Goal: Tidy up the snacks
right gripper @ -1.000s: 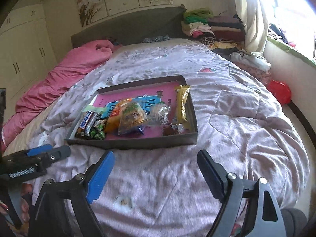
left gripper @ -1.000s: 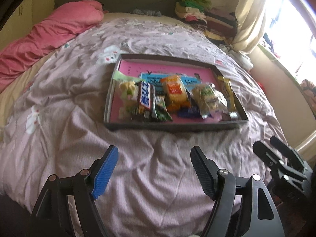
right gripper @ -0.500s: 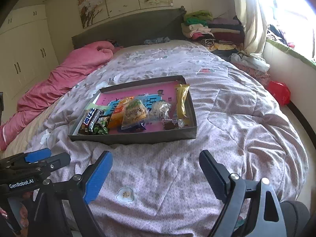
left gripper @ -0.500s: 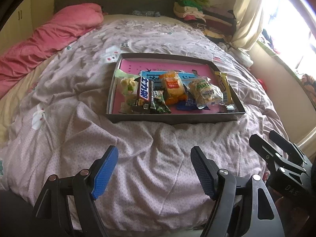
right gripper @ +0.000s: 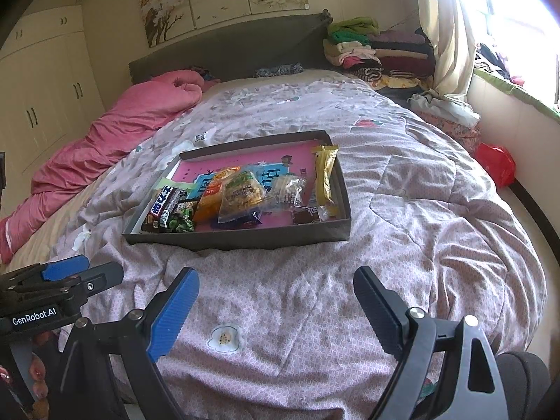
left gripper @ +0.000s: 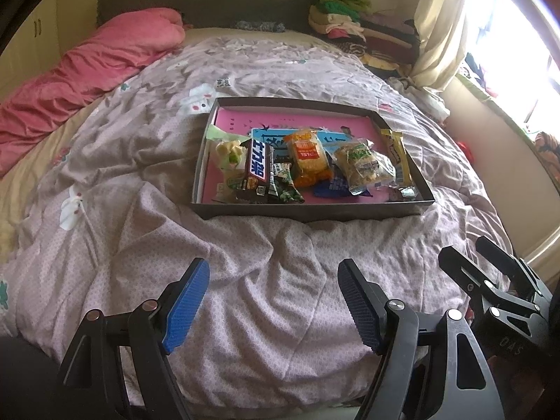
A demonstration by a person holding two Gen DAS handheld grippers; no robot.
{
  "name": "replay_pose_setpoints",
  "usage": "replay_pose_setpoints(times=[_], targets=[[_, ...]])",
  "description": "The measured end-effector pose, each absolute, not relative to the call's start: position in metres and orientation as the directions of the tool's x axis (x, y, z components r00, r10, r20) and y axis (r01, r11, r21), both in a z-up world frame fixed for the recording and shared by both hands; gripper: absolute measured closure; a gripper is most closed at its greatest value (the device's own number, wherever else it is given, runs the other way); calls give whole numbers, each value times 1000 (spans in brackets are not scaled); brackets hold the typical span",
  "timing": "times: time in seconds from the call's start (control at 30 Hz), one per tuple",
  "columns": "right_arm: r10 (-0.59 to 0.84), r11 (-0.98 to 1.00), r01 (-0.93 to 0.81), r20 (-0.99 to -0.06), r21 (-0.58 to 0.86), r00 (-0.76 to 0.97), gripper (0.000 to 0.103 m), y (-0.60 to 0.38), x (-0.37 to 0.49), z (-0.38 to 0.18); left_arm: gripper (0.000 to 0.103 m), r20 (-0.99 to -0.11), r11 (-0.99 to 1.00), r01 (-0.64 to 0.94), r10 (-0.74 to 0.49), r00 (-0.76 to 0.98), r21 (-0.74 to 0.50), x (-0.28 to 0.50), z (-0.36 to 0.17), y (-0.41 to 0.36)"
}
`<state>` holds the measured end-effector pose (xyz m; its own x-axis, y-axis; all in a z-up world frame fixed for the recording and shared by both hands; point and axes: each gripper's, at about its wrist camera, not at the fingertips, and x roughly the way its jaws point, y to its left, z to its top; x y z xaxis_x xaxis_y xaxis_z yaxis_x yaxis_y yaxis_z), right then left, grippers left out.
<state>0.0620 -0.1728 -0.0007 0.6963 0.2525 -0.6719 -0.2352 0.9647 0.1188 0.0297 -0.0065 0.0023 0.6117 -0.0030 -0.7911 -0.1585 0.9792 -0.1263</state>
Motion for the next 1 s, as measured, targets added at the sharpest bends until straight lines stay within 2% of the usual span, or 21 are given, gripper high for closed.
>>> replay_pose_setpoints(times=[1.0], targets=[[255,963,-244,-678,114,690,12,-169,62,-3,26,-786,982,-165,29,617,-94,27,7,-7]])
